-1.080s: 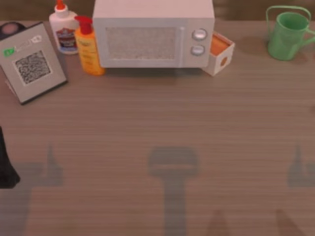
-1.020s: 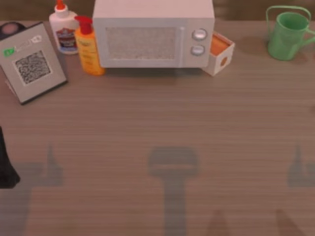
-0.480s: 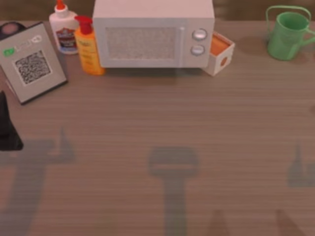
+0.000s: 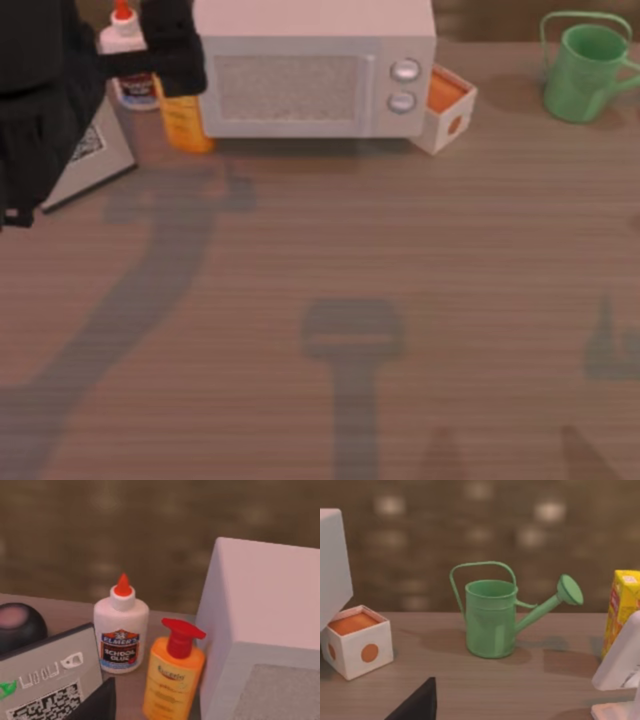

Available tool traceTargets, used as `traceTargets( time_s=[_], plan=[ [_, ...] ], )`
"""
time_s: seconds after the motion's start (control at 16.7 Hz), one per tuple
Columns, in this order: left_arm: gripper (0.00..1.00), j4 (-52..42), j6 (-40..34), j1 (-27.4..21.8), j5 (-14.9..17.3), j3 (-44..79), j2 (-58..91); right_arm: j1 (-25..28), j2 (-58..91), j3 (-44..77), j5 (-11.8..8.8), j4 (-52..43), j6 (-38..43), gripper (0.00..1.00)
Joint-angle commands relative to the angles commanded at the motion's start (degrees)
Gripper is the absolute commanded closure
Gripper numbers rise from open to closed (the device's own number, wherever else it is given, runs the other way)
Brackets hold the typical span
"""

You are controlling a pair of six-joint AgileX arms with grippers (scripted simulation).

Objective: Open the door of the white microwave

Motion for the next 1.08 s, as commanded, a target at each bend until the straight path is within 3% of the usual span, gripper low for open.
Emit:
traceTargets(
  time_s=[0.3,0.54,0.72,1.08],
  plan=[
    [0.00,-0.3,-5.9,-10.4,-9.2,19.4,26.7,0.0,0.0,0.0,0.0,0.0,0.0,0.00],
    [0.00,-1.5,-8.7,-16.4,-14.3,29.5,40.9,0.0,0.0,0.0,0.0,0.0,0.0,0.00],
    [0.00,-2.3,-9.6,-18.7,-16.3,33.0,46.1,0.0,0.0,0.0,0.0,0.0,0.0,0.00],
    [0.00,-2.4,-9.6,-18.7,-16.4,33.1,46.6,0.0,0.0,0.0,0.0,0.0,0.0,0.00]
  ],
)
